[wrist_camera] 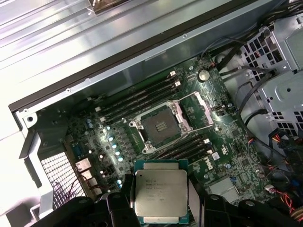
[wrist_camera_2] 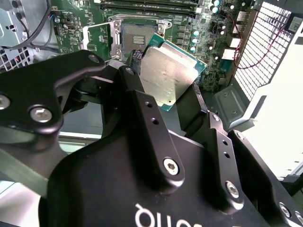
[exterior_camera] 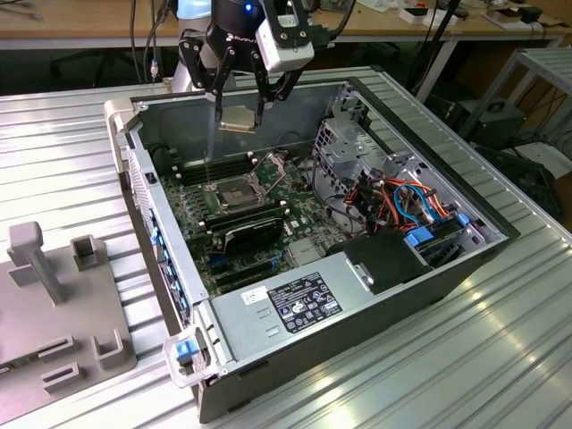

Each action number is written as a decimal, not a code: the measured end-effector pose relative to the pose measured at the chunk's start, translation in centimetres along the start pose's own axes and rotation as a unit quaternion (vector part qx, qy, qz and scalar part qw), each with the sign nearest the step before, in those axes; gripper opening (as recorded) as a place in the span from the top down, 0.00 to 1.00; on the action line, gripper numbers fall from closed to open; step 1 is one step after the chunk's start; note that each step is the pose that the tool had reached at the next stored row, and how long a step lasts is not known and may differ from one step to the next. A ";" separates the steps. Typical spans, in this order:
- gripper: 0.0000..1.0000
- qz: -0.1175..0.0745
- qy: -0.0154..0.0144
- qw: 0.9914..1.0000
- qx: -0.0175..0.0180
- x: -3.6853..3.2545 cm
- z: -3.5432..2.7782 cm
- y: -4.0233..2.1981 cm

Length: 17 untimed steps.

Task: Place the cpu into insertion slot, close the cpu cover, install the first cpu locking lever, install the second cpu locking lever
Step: 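Place the cpu into insertion slot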

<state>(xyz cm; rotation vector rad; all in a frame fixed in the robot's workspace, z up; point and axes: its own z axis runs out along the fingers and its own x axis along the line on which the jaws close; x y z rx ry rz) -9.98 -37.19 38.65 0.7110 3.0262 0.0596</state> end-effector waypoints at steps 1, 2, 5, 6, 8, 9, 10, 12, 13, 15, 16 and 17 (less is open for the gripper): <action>0.45 0.002 0.000 1.000 0.000 0.00 0.00 0.00; 0.45 0.006 0.000 1.000 0.000 0.00 0.01 0.00; 0.45 0.013 -0.001 1.000 0.000 0.00 0.01 0.00; 0.45 0.015 -0.001 1.000 0.000 0.01 0.01 0.00; 0.45 0.020 -0.001 1.000 0.000 0.02 0.01 0.00; 0.45 0.022 -0.001 1.000 0.001 0.02 0.00 0.00; 0.45 0.025 -0.001 1.000 0.001 0.01 0.01 0.00; 0.45 0.039 -0.002 0.999 0.001 0.02 0.01 0.00; 0.45 0.045 -0.002 0.999 0.001 0.02 0.01 0.00; 0.45 0.059 -0.003 0.998 0.001 0.02 0.01 0.00; 0.45 0.071 -0.003 0.997 0.002 0.02 0.01 0.00; 0.45 0.073 -0.003 0.997 0.002 0.02 0.01 0.00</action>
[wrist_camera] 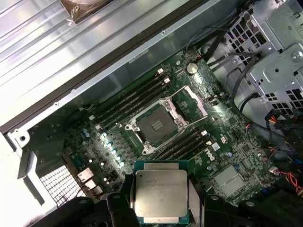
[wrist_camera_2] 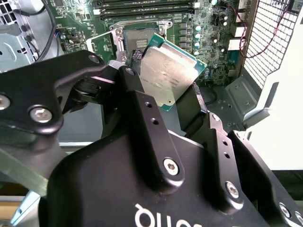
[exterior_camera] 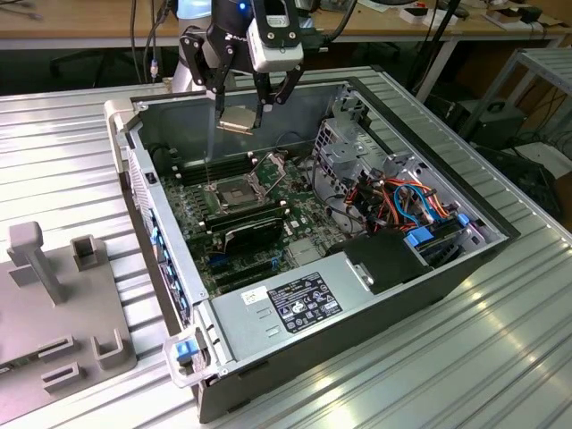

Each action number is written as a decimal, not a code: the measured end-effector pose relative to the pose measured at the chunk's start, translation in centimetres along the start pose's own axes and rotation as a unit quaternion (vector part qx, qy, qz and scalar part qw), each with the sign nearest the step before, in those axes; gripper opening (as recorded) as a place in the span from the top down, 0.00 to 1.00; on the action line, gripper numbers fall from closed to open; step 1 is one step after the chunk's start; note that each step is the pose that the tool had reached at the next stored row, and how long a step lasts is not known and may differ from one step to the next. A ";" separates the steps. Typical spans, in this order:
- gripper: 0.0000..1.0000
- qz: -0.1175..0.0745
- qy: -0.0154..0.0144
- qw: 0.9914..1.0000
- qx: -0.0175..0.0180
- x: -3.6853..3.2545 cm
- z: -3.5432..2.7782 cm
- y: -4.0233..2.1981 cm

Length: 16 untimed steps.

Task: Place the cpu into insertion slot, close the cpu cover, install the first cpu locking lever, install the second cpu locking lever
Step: 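Place the cpu into insertion slot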

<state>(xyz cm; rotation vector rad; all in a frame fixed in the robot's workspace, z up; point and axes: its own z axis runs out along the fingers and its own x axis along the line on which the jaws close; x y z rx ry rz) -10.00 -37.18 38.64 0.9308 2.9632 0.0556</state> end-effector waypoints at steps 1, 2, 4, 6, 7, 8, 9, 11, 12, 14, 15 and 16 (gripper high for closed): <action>0.45 0.001 0.000 1.000 0.000 0.00 0.00 0.00; 0.45 0.001 0.000 1.000 0.000 0.00 0.00 0.00; 0.45 0.002 0.000 1.000 0.000 0.00 0.00 0.00; 0.45 0.002 0.000 1.000 0.000 0.00 0.00 0.00; 0.45 0.002 0.000 1.000 0.000 0.00 0.00 0.00; 0.45 0.002 0.000 1.000 0.000 0.01 0.00 0.01; 0.45 0.002 0.000 1.000 0.000 0.02 0.00 0.03; 0.45 0.002 0.000 1.000 0.000 0.08 0.01 0.10; 0.45 0.002 0.000 1.000 0.000 0.11 0.02 0.16; 0.45 0.002 0.000 1.000 0.000 0.33 0.07 0.47; 0.45 0.002 0.000 1.000 0.000 0.40 0.09 0.56; 0.45 0.006 0.000 1.000 0.000 0.48 0.16 0.68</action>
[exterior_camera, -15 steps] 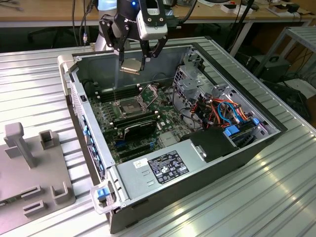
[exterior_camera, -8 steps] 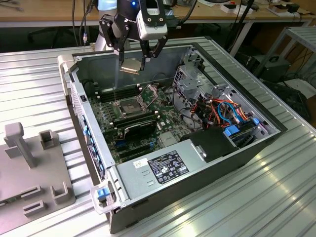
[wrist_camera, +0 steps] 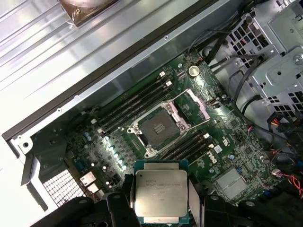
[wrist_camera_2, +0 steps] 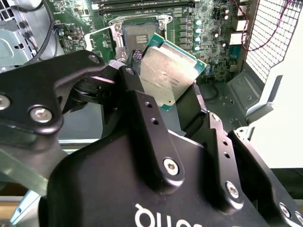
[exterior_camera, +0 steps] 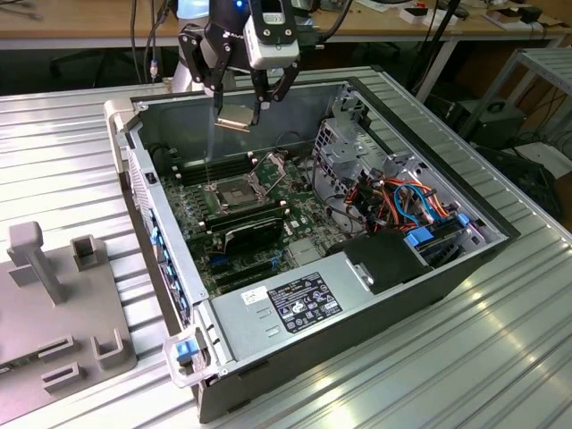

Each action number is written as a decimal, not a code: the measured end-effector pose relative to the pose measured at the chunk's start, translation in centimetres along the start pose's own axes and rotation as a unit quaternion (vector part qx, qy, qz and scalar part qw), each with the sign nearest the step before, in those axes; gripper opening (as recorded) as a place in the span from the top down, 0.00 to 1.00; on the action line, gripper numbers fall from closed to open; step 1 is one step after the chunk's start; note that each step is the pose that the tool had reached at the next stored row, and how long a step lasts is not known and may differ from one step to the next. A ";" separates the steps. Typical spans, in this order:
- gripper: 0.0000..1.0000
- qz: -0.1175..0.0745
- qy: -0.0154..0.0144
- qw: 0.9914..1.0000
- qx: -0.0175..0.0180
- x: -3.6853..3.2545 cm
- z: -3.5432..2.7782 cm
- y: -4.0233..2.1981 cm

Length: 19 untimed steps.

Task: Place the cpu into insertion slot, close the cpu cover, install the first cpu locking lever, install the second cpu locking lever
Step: 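Place the cpu into insertion slot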

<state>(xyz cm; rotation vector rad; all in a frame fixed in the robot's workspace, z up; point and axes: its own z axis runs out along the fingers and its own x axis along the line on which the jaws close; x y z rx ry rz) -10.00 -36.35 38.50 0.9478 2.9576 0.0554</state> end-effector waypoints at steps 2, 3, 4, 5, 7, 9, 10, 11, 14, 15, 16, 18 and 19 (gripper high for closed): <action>0.45 0.025 -0.001 1.000 0.001 0.03 0.10 0.04; 0.45 0.037 -0.002 0.999 0.001 0.04 0.12 0.05; 0.45 0.046 -0.002 0.999 0.001 0.03 0.12 0.05; 0.45 0.054 -0.002 0.999 0.001 0.04 0.13 0.06; 0.45 0.079 -0.004 0.997 0.002 0.06 0.15 0.08; 0.45 0.101 -0.005 0.995 0.002 0.07 0.20 0.10; 0.45 0.112 -0.005 0.994 0.003 0.07 0.23 0.10; 0.45 0.119 -0.005 0.993 0.003 0.07 0.25 0.10; 0.45 0.136 -0.006 0.991 0.003 0.10 0.30 0.13; 0.45 0.142 -0.006 0.990 0.003 0.11 0.33 0.14; 0.45 0.147 -0.007 0.989 0.003 0.11 0.35 0.14; 0.45 0.165 -0.007 0.986 0.004 0.13 0.46 0.16; 0.45 0.170 -0.008 0.985 0.004 0.13 0.49 0.17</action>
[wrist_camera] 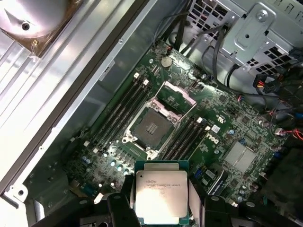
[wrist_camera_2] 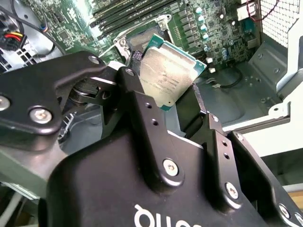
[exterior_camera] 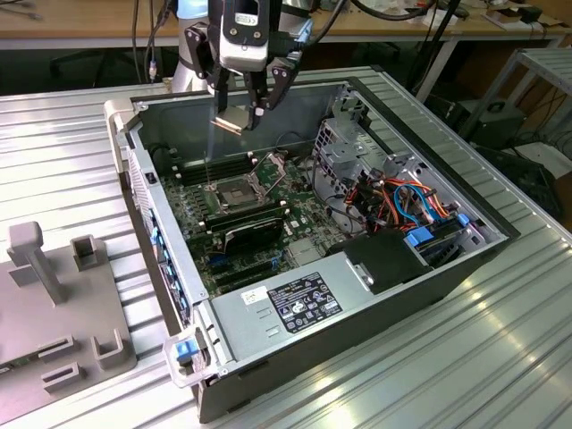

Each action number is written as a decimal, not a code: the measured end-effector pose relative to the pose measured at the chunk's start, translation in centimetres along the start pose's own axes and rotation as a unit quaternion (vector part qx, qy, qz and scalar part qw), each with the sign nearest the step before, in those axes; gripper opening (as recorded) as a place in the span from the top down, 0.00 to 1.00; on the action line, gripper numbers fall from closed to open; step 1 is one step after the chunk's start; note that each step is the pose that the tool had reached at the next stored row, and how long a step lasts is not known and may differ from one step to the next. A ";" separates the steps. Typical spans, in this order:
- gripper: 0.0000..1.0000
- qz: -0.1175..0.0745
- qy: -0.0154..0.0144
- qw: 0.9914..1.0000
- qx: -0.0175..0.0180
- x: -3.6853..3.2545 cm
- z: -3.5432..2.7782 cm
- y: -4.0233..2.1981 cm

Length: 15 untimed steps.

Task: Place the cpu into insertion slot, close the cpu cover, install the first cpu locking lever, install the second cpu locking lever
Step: 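Place the cpu into insertion slot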

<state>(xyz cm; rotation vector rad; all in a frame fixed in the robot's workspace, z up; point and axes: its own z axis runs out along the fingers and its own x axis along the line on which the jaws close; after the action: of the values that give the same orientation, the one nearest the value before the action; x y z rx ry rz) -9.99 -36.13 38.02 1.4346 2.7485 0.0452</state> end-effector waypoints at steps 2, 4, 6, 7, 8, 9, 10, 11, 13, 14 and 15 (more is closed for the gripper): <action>0.45 0.020 -0.001 1.000 0.000 0.01 0.09 0.00; 0.45 0.039 -0.002 0.999 0.001 0.01 0.16 0.00; 0.45 0.062 -0.003 0.998 0.001 0.02 0.24 0.00; 0.45 0.078 -0.003 0.997 0.002 0.02 0.30 0.00; 0.45 0.089 -0.004 0.996 0.002 0.03 0.35 0.00; 0.45 0.094 -0.004 0.996 0.002 0.04 0.36 0.00; 0.45 0.100 -0.004 0.995 0.002 0.04 0.39 0.00; 0.45 0.105 -0.005 0.994 0.002 0.04 0.41 0.01; 0.45 0.128 -0.006 0.992 0.003 0.07 0.48 0.01; 0.45 0.136 -0.006 0.991 0.003 0.08 0.51 0.03; 0.45 0.144 -0.006 0.990 0.003 0.11 0.53 0.04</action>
<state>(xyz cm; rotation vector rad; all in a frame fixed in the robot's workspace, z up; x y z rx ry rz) -9.99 -36.01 37.49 1.8133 2.5103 0.0354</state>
